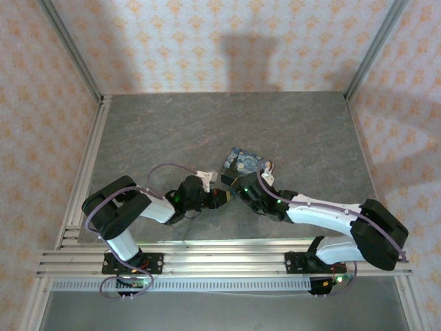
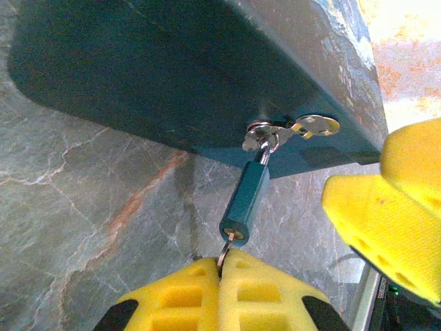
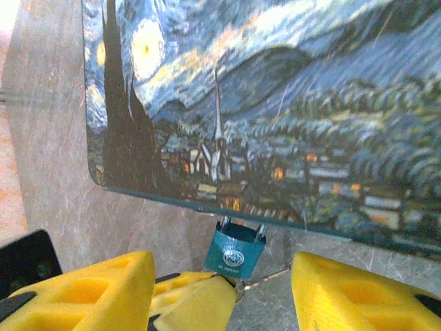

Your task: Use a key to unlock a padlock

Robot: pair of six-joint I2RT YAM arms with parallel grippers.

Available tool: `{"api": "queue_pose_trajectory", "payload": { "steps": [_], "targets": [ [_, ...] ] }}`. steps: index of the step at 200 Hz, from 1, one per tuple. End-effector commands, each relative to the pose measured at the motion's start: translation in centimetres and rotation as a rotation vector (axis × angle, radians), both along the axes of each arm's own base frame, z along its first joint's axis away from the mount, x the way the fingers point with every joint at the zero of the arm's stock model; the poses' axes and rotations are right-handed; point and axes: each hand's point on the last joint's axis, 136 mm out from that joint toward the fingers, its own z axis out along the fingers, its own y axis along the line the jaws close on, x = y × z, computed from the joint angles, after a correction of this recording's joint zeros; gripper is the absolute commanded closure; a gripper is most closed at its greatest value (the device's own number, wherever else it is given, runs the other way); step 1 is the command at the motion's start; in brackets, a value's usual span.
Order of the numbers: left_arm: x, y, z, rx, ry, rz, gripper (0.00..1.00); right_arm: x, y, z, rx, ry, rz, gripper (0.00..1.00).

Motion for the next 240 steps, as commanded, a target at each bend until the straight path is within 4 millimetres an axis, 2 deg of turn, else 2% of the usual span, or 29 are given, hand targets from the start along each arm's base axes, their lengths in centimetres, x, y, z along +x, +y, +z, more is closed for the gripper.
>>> {"api": "queue_pose_trajectory", "payload": {
  "steps": [1, 42, 127, 194, 217, 240],
  "targets": [
    [-0.1, -0.2, 0.9, -0.011, -0.012, 0.009, 1.00, 0.5, 0.5, -0.2, -0.001, -0.013, -0.032, 0.45],
    [-0.3, 0.0, 1.0, -0.012, -0.013, 0.011, 1.00, 1.2, 1.3, -1.1, 0.001, -0.003, -0.050, 0.46],
    [-0.3, 0.0, 1.3, -0.024, -0.015, 0.013, 1.00, 2.0, 1.8, -1.5, 0.019, -0.008, -0.089, 0.49],
    [-0.3, 0.0, 1.6, -0.041, -0.018, 0.022, 1.00, 2.4, 3.1, -2.0, 0.035, 0.015, -0.077, 0.50],
    [-0.3, 0.0, 1.7, -0.044, -0.018, 0.022, 1.00, 2.4, 3.3, -2.3, 0.029, 0.024, -0.075, 0.54],
    [-0.4, 0.1, 1.7, -0.040, -0.019, 0.018, 1.00, 2.3, 3.1, -2.5, 0.022, 0.030, -0.078, 0.69]
  ]
}}
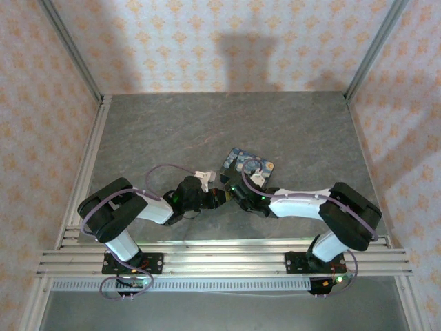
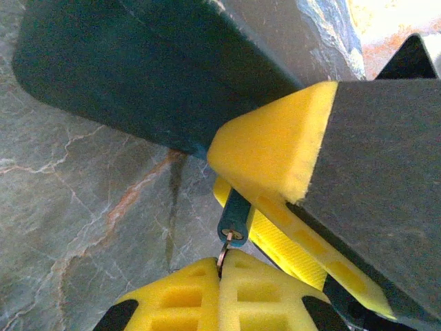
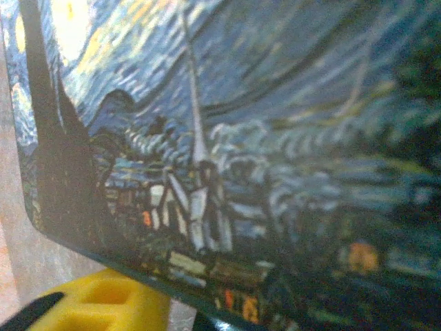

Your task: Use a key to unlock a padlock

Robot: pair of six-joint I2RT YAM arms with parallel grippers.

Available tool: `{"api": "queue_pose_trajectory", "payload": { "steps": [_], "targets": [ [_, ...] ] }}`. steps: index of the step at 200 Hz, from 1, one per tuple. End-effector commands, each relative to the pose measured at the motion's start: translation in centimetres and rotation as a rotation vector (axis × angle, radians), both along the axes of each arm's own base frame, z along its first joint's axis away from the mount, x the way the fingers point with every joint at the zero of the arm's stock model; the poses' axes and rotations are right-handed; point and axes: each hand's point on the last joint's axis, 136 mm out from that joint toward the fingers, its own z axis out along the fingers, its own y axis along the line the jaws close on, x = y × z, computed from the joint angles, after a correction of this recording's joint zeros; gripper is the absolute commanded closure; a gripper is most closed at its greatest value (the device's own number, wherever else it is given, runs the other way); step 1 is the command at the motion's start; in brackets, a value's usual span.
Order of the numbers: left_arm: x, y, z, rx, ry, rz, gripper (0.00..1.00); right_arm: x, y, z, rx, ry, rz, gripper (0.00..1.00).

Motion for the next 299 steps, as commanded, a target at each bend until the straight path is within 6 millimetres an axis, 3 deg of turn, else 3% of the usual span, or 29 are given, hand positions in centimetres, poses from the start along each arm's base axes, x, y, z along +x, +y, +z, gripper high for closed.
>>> {"api": "queue_pose_trajectory", "payload": {
  "steps": [1, 28, 72, 91, 116, 132, 236, 299],
  "targets": [
    [-0.1, -0.2, 1.1, -0.020, -0.036, 0.001, 1.00, 0.4, 0.5, 0.6, 0.011, -0.018, -0.009, 0.70],
    [-0.3, -0.2, 1.1, -0.011, -0.041, -0.009, 1.00, 0.3, 0.0, 0.7, -0.004, -0.022, -0.014, 0.82],
    [-0.7, 0.0, 0.8, 0.034, -0.059, -0.046, 1.00, 0.2, -0.5, 1.1, -0.027, -0.030, -0.014, 0.87],
    [-0.9, 0.0, 0.6, 0.041, -0.059, -0.058, 1.00, 0.2, -0.9, 1.1, -0.033, -0.033, -0.022, 0.84],
    [-1.0, 0.1, 0.3, 0.043, -0.057, -0.056, 1.00, 0.2, -1.1, 1.3, -0.035, -0.036, -0.029, 0.63],
    [-1.0, 0.1, 0.1, 0.042, -0.055, -0.055, 1.00, 0.2, -1.1, 1.2, -0.039, -0.035, -0.031, 0.58],
    [-1.5, 0.1, 0.1, 0.122, -0.118, -0.088, 1.00, -0.2, 0.1, 1.0, -0.004, 0.017, -0.009, 0.57],
    [-1.8, 0.0, -0.1, 0.136, -0.136, -0.098, 1.00, -0.2, 0.9, 0.7, 0.014, 0.043, -0.001, 0.70]
  ]
}}
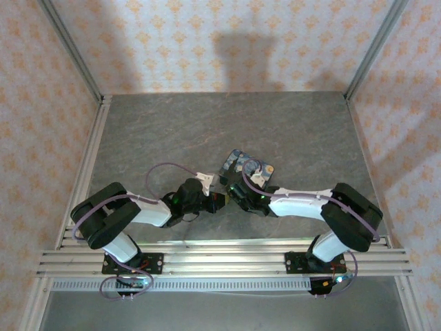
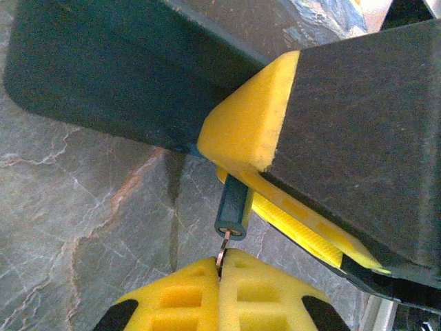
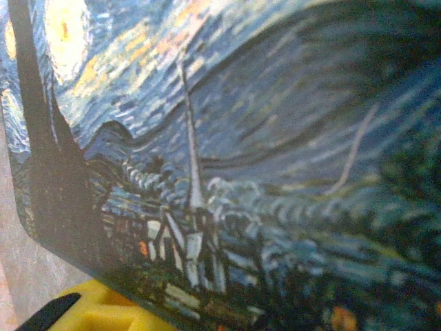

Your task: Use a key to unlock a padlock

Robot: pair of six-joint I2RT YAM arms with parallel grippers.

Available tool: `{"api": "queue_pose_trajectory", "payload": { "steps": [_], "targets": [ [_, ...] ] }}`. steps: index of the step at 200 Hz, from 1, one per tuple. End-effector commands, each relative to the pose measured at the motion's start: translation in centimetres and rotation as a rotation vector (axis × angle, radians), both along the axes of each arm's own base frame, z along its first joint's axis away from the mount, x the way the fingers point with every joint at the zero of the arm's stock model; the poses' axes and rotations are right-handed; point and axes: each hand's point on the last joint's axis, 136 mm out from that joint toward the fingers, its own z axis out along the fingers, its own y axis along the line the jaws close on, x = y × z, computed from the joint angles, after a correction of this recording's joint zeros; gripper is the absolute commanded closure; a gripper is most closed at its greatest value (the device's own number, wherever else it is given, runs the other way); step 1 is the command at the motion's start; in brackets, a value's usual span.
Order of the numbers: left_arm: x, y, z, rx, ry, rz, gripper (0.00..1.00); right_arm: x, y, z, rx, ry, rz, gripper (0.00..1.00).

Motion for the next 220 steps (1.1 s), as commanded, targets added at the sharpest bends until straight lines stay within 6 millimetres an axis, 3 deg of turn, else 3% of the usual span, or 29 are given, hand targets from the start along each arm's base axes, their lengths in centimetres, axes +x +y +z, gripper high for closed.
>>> {"api": "queue_pose_trajectory", "payload": {
  "steps": [1, 66, 95, 157, 220],
  "targets": [
    [-0.7, -0.3, -0.1, 0.023, -0.024, -0.034, 1.00, 0.4, 0.9, 0.6, 0.028, 0.005, -0.007, 0.70],
    [-1.0, -0.7, 0.7, 0.037, -0.083, -0.096, 1.00, 0.0, 0.7, 0.6, 0.039, 0.021, -0.004, 0.90],
    [-1.3, -1.2, 1.0, 0.107, -0.182, -0.204, 1.00, -0.3, 0.5, 0.5, 0.058, 0.058, 0.001, 1.00],
    [-1.4, -1.6, 1.7, 0.286, -0.384, -0.344, 1.00, -0.9, -0.3, 1.2, 0.072, 0.177, 0.041, 1.00],
    [-1.9, -1.6, 0.3, 0.596, -0.552, -0.348, 1.00, -1.2, 0.2, 1.7, 0.054, 0.242, 0.111, 1.00]
  ]
}}
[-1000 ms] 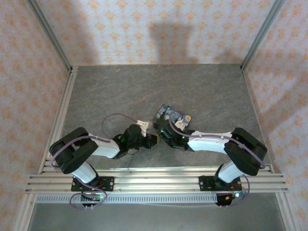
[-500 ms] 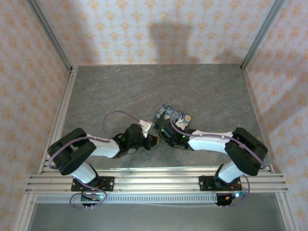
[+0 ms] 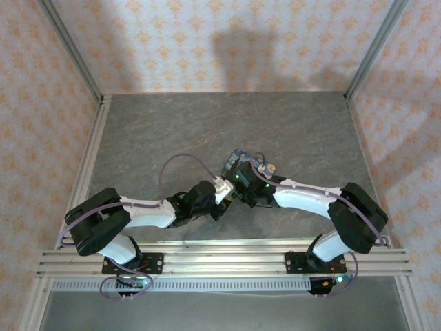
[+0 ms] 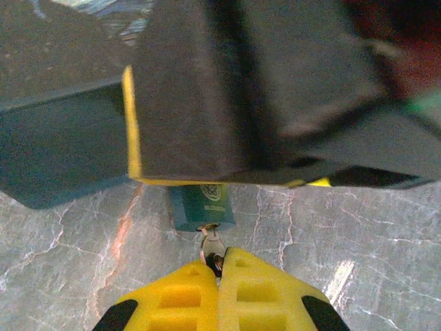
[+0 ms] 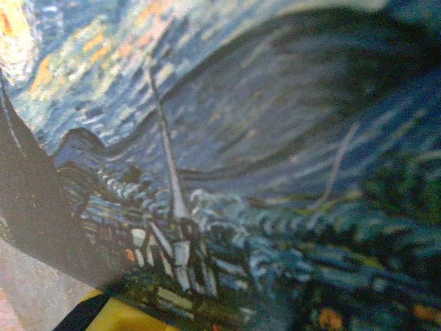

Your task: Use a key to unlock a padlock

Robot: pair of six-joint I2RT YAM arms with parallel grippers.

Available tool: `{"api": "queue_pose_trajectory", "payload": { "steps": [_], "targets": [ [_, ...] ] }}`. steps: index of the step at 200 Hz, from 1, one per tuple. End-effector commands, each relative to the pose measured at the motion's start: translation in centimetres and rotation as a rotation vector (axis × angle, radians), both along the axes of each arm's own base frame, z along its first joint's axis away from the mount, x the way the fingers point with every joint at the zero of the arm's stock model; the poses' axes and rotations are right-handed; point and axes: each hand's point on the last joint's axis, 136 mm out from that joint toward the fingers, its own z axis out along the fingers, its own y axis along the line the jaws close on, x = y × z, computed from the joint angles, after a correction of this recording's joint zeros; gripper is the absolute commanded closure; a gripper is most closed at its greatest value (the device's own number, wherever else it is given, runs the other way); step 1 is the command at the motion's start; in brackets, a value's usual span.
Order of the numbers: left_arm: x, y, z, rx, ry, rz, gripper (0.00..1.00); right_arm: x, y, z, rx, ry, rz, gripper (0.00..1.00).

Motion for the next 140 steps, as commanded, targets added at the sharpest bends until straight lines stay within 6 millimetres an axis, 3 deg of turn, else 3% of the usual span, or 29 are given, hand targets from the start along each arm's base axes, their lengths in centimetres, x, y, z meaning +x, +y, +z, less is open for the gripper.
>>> {"api": "queue_pose_trajectory", "payload": {
  "steps": [1, 8, 27, 42, 140],
  "targets": [
    [-0.9, 0.0, -0.5, 0.148, -0.098, -0.046, 1.00, -0.4, 1.5, 1.2, 0.055, 0.055, 0.039, 1.00],
    [-0.9, 0.0, -0.6, 0.156, -0.103, -0.038, 1.00, -0.4, 1.4, 1.2, 0.046, 0.058, 0.041, 1.00],
    [-0.9, 0.0, -0.7, 0.128, -0.087, -0.015, 1.00, -0.5, 1.1, 1.1, 0.038, 0.057, 0.040, 0.73],
    [-1.0, -0.2, -0.8, 0.098, -0.063, -0.007, 1.00, -0.6, 0.9, 1.1, 0.034, 0.056, 0.037, 0.59],
    [-0.2, 0.0, -1.3, 0.038, -0.012, 0.087, 1.00, -1.5, -1.6, 2.4, -0.013, -0.007, -0.003, 0.44]
  ]
}}
